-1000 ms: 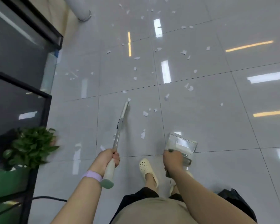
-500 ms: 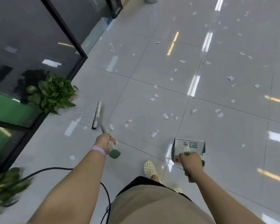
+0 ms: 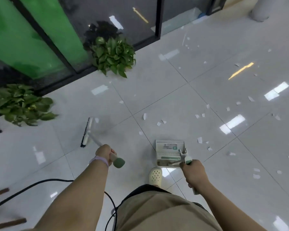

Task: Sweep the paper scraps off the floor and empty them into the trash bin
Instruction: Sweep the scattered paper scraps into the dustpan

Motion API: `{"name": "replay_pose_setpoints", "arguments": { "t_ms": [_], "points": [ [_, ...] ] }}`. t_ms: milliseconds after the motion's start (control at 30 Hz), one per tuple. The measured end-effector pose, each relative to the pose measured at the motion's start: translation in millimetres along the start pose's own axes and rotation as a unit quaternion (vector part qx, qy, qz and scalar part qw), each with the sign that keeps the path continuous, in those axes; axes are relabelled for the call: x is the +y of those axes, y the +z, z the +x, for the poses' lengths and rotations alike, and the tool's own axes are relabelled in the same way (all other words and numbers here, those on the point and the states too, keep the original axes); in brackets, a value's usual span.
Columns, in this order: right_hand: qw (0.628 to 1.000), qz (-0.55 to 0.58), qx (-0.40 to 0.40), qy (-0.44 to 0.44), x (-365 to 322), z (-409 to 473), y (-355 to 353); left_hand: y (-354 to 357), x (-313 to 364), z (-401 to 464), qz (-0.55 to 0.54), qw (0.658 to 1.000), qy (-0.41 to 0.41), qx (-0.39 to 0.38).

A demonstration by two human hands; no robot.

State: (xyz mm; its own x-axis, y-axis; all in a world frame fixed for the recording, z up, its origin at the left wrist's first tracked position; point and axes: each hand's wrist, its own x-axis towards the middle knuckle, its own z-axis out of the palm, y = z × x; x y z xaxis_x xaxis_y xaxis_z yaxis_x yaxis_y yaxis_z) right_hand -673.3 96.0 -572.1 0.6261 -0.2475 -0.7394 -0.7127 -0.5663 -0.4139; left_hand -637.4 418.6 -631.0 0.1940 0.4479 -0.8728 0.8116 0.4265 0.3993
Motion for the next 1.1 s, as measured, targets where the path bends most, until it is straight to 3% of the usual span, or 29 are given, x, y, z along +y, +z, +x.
{"name": "replay_pose_setpoints", "arguments": {
  "t_ms": [267, 367, 467, 600, 800, 1100],
  "points": [
    [0.979, -0.136, -0.09, -0.121, -59.6, 6.9, 56.6, -133.6, -41.9, 53.5, -0.218, 0.972, -0.087, 0.03],
    [0.964, -0.181, -0.112, -0.158, -70.8, 6.2, 75.6, -155.8, -60.5, 60.5, -0.303, 0.946, -0.109, 0.032],
    [0.95, -0.22, -0.123, -0.182, -78.2, 6.5, 86.6, -160.9, -80.5, 67.2, -0.317, 0.934, -0.16, 0.038],
    [0.947, -0.23, -0.101, -0.199, -80.7, 5.6, 87.4, -130.0, -87.8, 60.6, -0.322, 0.927, -0.192, 0.011],
    [0.98, -0.138, -0.07, -0.122, -78.8, 13.9, 57.1, -52.3, -75.0, 40.3, -0.301, 0.918, -0.233, -0.112],
    [0.999, 0.038, 0.033, -0.015, -42.4, 54.2, -44.2, 107.0, -60.5, -1.3, -0.156, 0.929, -0.234, -0.242]
  ]
}}
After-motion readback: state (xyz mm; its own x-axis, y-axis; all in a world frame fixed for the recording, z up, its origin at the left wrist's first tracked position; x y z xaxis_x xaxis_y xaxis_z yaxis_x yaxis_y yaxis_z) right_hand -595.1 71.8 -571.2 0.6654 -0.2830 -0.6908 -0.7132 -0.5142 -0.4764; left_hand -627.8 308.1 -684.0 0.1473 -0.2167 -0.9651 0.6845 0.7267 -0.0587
